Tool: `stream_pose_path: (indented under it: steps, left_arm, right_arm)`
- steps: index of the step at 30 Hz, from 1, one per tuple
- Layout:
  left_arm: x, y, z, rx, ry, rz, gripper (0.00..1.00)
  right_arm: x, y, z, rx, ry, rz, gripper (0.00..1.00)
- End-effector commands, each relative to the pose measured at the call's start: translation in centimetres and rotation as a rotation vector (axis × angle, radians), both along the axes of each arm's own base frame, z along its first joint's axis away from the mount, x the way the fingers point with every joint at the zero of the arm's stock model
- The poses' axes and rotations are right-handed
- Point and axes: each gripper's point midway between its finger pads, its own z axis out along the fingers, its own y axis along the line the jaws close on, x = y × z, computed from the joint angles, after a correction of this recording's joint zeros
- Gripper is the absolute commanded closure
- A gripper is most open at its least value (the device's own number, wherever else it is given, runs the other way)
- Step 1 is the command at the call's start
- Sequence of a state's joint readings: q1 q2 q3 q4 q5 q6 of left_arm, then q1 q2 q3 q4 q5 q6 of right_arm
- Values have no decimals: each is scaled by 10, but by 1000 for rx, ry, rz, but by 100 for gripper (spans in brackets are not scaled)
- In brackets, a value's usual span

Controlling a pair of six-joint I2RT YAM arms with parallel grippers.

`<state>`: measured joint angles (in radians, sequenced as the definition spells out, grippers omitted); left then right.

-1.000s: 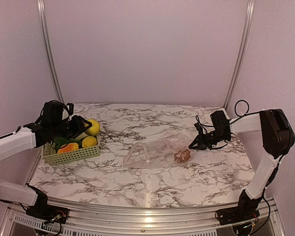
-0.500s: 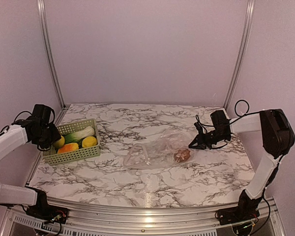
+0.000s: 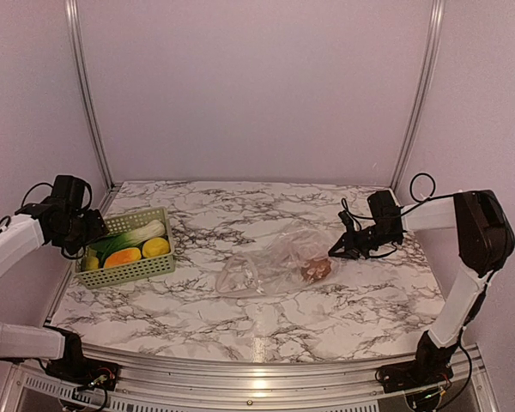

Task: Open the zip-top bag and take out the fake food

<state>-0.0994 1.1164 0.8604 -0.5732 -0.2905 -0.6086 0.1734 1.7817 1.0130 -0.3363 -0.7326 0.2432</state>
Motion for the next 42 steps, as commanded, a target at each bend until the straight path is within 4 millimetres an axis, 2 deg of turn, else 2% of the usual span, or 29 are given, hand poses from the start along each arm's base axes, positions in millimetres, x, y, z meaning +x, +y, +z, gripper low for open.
stream_pose_path:
  steps: [1,5,6,7,9,11,15,20,24,26,30,32,38,42]
  left_arm:
    - [27,-84,23,-255,-172,-350,28]
    - [11,-156,8,-403,-150,-595,37]
    - [5,-173,7,-445,-154,-647,39]
    - [-3,-190,7,-495,-160,-697,43]
    - [-15,-215,4,-571,-172,-753,47]
    - [-23,-238,0,-608,-176,-801,51]
    - [-33,-279,-16,-663,-147,-860,54]
    - [-33,-334,-32,-717,-114,-925,55]
    - [-31,-379,-42,-756,-86,-985,55]
    - [-27,-397,-46,-766,-80,-1002,55]
    - [-22,-429,-51,-838,-86,-1025,55]
    - [-21,-443,-62,-844,-59,-1039,55]
    - [-10,-472,-80,-910,-52,-1023,55]
    - [-4,-489,-81,-975,-65,-1024,50]
  right_arm:
    - [7,0,10,19,-15,-6,100]
    - [5,1,12,30,-15,2,100]
    - [4,1,12,31,-14,2,97]
    - [4,1,13,31,-13,2,89]
    - [1,1,16,32,-11,5,76]
    - [-3,-1,17,24,-5,3,67]
    - [-15,-5,17,9,15,-12,57]
    - [-25,-18,15,-59,30,-52,50]
    - [-32,-31,2,-125,56,-77,50]
    - [-36,-30,-4,-111,69,-70,50]
    - [-38,-22,-16,-53,90,-62,58]
    - [-35,-17,-18,-29,86,-55,63]
    - [-31,2,-27,-6,85,10,68]
    - [-34,14,-37,-22,92,57,72]
